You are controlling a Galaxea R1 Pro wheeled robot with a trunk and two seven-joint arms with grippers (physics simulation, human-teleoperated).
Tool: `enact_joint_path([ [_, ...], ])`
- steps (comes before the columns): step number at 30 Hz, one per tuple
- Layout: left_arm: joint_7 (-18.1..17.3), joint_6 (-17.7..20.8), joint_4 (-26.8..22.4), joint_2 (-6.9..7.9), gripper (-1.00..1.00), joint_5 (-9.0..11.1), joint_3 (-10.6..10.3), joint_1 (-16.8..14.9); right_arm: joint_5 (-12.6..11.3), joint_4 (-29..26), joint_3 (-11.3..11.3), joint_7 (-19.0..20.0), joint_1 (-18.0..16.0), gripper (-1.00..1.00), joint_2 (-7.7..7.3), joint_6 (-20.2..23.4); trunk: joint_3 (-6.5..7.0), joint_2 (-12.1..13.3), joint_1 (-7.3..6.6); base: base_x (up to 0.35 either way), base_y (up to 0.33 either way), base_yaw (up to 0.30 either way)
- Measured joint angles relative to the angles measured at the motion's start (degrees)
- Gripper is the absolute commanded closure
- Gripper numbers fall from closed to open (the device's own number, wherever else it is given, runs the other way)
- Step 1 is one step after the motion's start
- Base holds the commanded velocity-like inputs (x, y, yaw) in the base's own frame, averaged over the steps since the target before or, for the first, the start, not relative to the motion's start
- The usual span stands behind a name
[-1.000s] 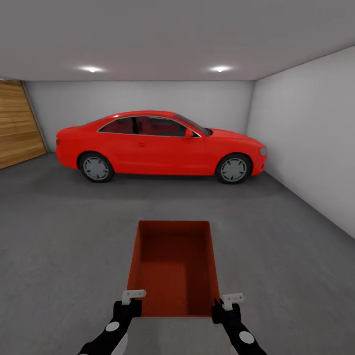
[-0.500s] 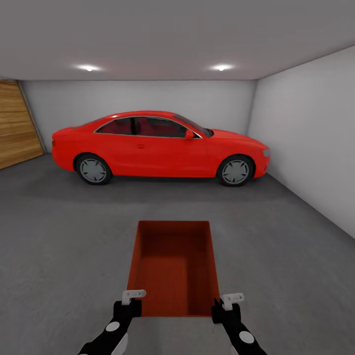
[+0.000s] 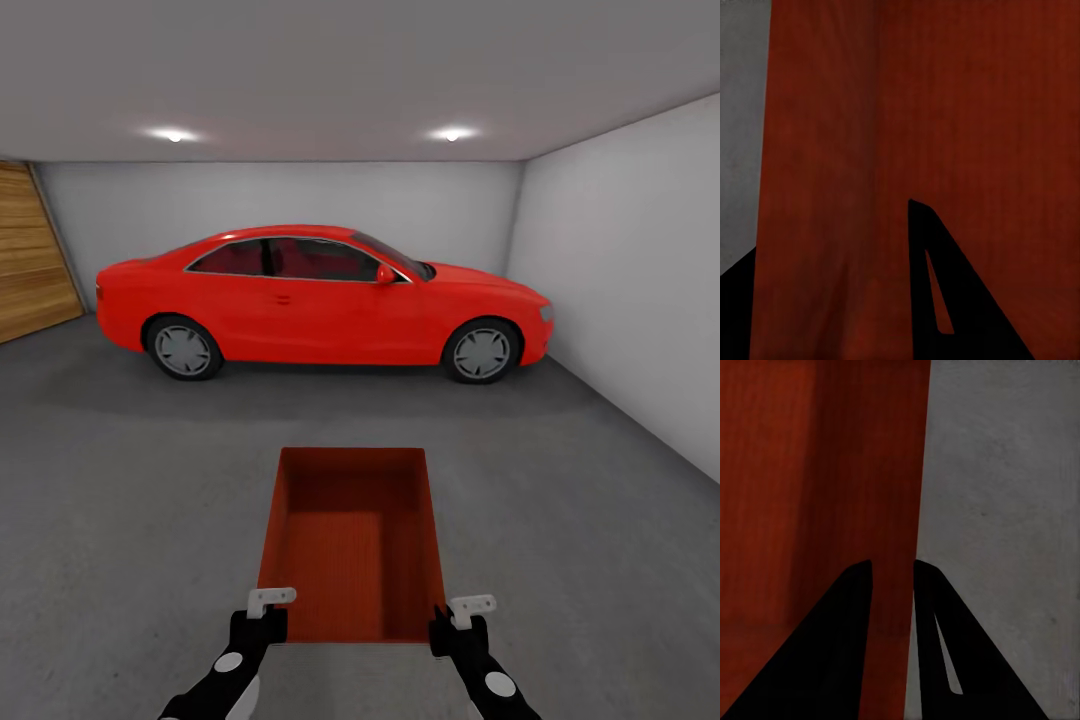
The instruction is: Move the two storage containers from the living room to the garage. In the garage, place one container on the floor and stack the other container on top of it (either order is fine).
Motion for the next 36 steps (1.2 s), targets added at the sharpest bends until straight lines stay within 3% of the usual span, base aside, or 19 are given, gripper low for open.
enact_joint_path([
  [11,0.0,0.0,0.0,0.02,1.00,0.1,0.0,0.0,0.1,0.0,0.0,0.0,0.0,1.00,0.00,0.2,-0.09,0.0,0.00,0.326,0.000,0.000],
  [36,-0.1,0.0,0.0,0.02,1.00,0.1,0.0,0.0,0.1,0.0,0.0,0.0,0.0,1.00,0.00,0.2,-2.33,0.0,0.00,0.326,0.000,0.000],
])
